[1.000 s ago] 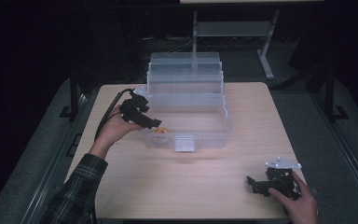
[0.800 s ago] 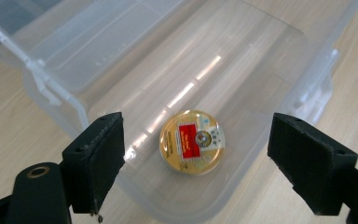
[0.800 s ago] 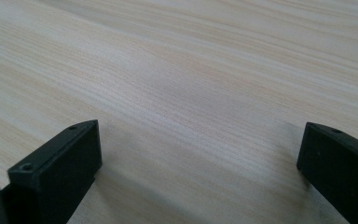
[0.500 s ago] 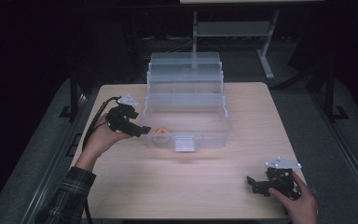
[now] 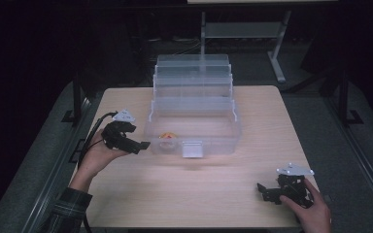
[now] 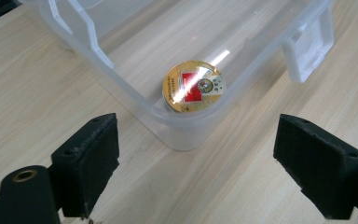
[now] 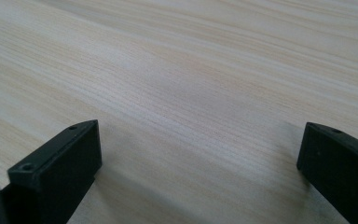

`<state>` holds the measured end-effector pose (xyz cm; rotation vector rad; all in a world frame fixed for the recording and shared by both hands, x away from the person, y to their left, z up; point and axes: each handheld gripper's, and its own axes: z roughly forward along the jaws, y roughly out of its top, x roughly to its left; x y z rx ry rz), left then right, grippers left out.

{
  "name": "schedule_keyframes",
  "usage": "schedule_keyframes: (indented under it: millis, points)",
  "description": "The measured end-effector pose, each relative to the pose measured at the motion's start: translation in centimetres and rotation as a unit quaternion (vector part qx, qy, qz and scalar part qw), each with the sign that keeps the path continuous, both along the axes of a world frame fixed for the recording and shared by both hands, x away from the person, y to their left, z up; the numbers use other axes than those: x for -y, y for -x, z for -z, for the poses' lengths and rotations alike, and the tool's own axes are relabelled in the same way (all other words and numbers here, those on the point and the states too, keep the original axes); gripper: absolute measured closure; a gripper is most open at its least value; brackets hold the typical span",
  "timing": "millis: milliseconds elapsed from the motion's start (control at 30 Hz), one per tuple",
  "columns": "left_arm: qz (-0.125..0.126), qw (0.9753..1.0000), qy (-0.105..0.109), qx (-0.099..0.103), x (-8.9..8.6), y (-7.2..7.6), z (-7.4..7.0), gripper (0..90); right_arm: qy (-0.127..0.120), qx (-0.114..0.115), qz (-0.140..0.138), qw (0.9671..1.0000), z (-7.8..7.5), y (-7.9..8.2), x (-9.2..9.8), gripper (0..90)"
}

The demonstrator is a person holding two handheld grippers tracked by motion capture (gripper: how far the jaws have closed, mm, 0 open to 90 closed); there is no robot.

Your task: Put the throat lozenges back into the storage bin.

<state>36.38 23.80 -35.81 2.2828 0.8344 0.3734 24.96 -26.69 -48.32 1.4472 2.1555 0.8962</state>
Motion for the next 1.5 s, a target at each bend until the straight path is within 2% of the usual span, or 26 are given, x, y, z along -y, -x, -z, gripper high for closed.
schedule_keyframes:
  millis: [333,733,1200,1500]
  points:
    - [-0.011,0.9999,0.006,-0.006,-1.2,1.7,2.3,11.8,0.0,0.0,0.0,1.0,0.0,0.0,0.0,0.0]
    - [-0.014,0.9998,0.012,0.005,-2.1,3.6,4.1,11.4,0.0,0.0,0.0,1.0,0.0,0.0,0.0,0.0]
    - [-0.028,0.9992,0.025,0.012,-3.0,5.6,7.3,11.4,0.0,0.0,0.0,1.0,0.0,0.0,0.0,0.0]
    - [-0.029,0.9993,0.018,-0.015,-3.4,6.9,10.0,11.2,0.0,0.0,0.0,1.0,0.0,0.0,0.0,0.0]
